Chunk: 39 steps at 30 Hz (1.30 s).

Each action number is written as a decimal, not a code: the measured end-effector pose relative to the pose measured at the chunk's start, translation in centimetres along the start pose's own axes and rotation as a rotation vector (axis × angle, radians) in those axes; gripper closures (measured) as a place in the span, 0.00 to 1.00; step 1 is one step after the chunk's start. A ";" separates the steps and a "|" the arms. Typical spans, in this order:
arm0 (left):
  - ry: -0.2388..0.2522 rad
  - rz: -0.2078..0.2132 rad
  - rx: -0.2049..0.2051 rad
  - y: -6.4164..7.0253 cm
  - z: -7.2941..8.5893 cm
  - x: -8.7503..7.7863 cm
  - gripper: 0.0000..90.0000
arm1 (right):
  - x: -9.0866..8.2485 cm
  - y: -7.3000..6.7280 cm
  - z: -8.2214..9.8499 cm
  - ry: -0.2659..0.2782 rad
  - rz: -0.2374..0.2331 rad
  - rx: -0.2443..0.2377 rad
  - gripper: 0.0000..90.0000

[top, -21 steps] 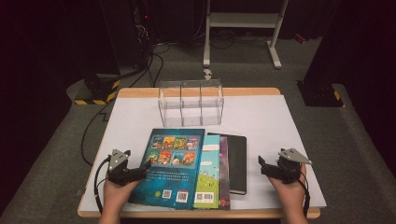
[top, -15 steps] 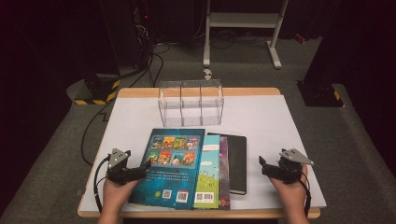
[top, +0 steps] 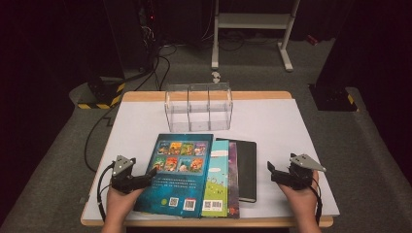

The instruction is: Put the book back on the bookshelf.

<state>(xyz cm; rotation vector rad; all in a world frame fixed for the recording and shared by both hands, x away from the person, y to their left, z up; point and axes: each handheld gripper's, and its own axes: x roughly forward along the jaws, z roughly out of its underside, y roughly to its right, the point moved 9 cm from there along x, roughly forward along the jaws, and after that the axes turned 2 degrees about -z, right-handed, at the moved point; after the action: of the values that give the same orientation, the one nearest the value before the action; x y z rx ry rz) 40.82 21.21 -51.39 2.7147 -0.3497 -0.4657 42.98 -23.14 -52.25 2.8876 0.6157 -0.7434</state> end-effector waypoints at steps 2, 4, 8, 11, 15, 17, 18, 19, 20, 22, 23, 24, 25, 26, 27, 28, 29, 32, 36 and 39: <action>-0.001 -0.004 -0.003 -0.1 0.0 -0.1 0.06 | 0.0 -0.2 -0.1 0.007 -0.004 -0.006 0.07; -0.009 -0.016 -0.004 -0.3 0.1 -0.1 0.02 | 0.1 -0.5 -0.2 0.014 -0.006 -0.016 0.07; -0.018 0.017 -0.029 -0.2 -0.1 -0.6 0.12 | 0.1 -0.9 -0.4 0.022 -0.019 -0.011 0.07; -0.028 0.009 0.003 -0.4 0.1 -0.7 0.15 | 0.1 -1.3 -0.6 0.035 -0.030 -0.020 0.07; -0.100 0.026 -0.015 -0.5 0.8 -0.4 0.13 | 0.1 -2.2 -0.8 0.037 -0.060 -0.024 0.07; -0.116 0.018 -0.010 -0.6 1.1 -0.3 0.09 | 0.2 -2.8 -1.0 0.039 -0.077 -0.033 0.07; -0.128 0.015 0.001 -0.7 1.3 -0.4 0.09 | 0.2 -3.2 -1.0 0.037 -0.090 -0.038 0.07; -0.137 0.018 -0.005 -0.7 1.4 -0.4 0.09 | 0.3 -3.6 -1.0 0.029 -0.100 -0.042 0.07; -0.135 0.018 -0.016 -0.7 1.4 -0.3 0.09 | 0.4 -3.9 -1.0 0.019 -0.103 -0.049 0.06; -0.147 0.041 -0.052 -0.6 1.5 -0.4 0.10 | 0.5 -4.6 -1.0 0.009 -0.118 -0.059 0.06; -0.160 0.054 -0.064 -0.6 1.6 -0.4 0.11 | 0.6 -4.9 -0.9 0.005 -0.129 -0.065 0.06; -0.169 0.062 -0.079 -0.5 1.7 -0.3 0.12 | 0.6 -5.3 -0.9 0.002 -0.137 -0.070 0.06; -0.174 0.064 -0.090 -0.5 1.8 -0.2 0.12 | 0.6 -5.6 -0.9 0.001 -0.142 -0.073 0.06; -0.184 0.063 -0.090 -0.5 1.9 -0.2 0.13 | 0.6 -6.0 -0.8 0.001 -0.150 -0.077 0.06; -0.191 0.067 -0.088 -0.4 2.1 -0.1 0.13 | 0.7 -6.3 -0.8 -0.001 -0.157 -0.083 0.06; -0.191 0.067 -0.088 -0.4 2.1 -0.1 0.13 | 0.7 -6.3 -0.8 -0.001 -0.157 -0.083 0.06; -0.200 0.070 -0.095 -0.2 2.3 0.1 0.14 | 0.7 -6.9 -0.7 -0.007 -0.171 -0.090 0.06; -0.214 0.079 -0.093 0.0 2.7 0.3 0.16 | 0.9 -7.6 -0.6 -0.015 -0.185 -0.096 0.06; -0.232 0.075 -0.091 0.2 3.1 0.6 0.16 | 1.0 -8.0 -0.5 -0.018 -0.194 -0.094 0.06; -0.234 0.089 -0.084 0.2 3.1 0.5 0.18 | 1.1 -8.4 -0.2 -0.050 -0.209 -0.080 0.06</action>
<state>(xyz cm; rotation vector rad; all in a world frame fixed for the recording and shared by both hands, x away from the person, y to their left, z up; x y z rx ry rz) 40.13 19.86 -54.21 2.5559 -0.4985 -0.7567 40.54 -15.08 -52.58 2.7515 0.9284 -0.7935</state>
